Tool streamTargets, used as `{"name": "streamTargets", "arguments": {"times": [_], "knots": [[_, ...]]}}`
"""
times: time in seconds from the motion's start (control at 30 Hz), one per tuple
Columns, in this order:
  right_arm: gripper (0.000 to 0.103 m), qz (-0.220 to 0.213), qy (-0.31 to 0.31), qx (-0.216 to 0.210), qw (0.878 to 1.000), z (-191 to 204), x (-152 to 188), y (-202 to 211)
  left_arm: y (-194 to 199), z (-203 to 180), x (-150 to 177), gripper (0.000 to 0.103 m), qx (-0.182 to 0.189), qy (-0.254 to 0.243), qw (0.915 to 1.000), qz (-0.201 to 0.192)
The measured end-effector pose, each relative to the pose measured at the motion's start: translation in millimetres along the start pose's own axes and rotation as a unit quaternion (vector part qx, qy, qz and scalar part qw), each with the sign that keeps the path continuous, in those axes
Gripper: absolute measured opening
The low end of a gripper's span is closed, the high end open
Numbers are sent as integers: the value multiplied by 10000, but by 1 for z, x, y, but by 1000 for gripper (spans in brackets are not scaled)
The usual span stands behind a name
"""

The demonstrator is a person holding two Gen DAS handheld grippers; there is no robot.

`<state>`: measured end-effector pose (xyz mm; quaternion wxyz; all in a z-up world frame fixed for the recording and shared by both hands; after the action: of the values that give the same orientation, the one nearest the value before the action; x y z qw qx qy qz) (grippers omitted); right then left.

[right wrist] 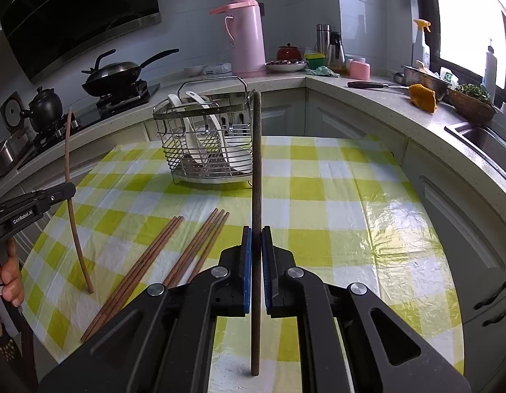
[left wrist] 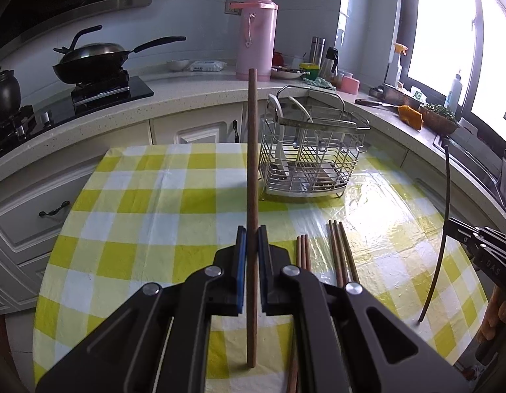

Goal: Organize utensils
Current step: 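Lift the chopstick upright with the left tool while the right tool carries its chopstick to the rack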

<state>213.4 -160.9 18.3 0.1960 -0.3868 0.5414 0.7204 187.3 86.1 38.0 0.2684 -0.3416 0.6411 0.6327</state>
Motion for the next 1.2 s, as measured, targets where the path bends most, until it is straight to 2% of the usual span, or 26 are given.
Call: {"name": "streamTargets", "arguments": {"times": [0.37, 1.2], "knots": [[8, -131, 8, 8, 9999, 1, -4, 9, 16, -3, -3, 7, 38, 15, 9998, -171], [8, -240, 6, 41, 9997, 3, -6, 17, 17, -1, -3, 7, 43, 6, 9998, -168]]}}
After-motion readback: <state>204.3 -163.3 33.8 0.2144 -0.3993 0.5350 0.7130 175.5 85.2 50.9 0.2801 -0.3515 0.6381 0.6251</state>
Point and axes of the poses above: each gripper's, at about its wrist camera, not at the fingertips, and y roughly against the way its jaws point, z to its left, x to its underside, the point moved 3 cm from there along -y, roughly the way its jaws point, and after that the axes turned 3 degrees about -x, right-handed, at the moved point
